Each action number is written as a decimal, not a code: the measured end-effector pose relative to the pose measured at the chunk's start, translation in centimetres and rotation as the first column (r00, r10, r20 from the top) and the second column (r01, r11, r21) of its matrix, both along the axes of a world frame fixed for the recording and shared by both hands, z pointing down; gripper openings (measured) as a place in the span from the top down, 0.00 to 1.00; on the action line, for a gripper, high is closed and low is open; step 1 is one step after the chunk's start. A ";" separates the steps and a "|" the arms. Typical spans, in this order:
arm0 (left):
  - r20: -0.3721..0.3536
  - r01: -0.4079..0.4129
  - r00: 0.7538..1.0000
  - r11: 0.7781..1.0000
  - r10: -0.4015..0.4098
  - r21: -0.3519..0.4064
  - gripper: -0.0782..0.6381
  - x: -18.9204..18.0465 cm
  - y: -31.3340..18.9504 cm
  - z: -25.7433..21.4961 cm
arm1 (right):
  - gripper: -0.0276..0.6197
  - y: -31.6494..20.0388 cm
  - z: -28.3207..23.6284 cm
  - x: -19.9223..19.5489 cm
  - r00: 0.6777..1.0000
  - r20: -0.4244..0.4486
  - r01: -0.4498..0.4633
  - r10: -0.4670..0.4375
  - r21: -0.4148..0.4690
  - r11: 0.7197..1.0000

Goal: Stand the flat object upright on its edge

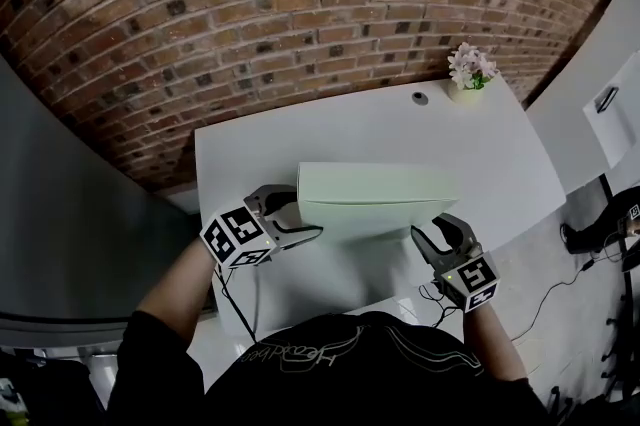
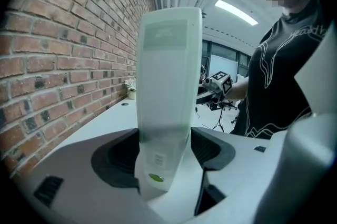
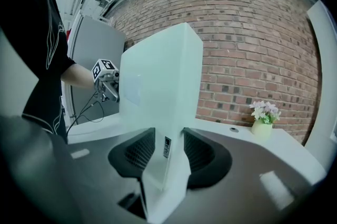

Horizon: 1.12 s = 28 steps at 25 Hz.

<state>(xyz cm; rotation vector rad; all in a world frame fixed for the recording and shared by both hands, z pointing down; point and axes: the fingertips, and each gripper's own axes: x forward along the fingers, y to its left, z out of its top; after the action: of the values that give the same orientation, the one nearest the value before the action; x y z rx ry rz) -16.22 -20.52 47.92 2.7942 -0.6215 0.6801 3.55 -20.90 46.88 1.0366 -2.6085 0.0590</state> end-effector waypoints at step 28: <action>0.009 0.311 0.950 0.950 -0.312 0.037 0.49 -0.9 3.7 0.1 | 0.69 2.2 -0.4 4.3 0.970 0.241 0.025 0.013 -0.153 0.988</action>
<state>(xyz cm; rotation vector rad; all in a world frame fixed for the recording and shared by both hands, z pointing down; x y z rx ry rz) -17.11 -16.79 47.99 2.6349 -1.0580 0.6290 7.81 -18.72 46.46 1.0225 -2.7680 0.4043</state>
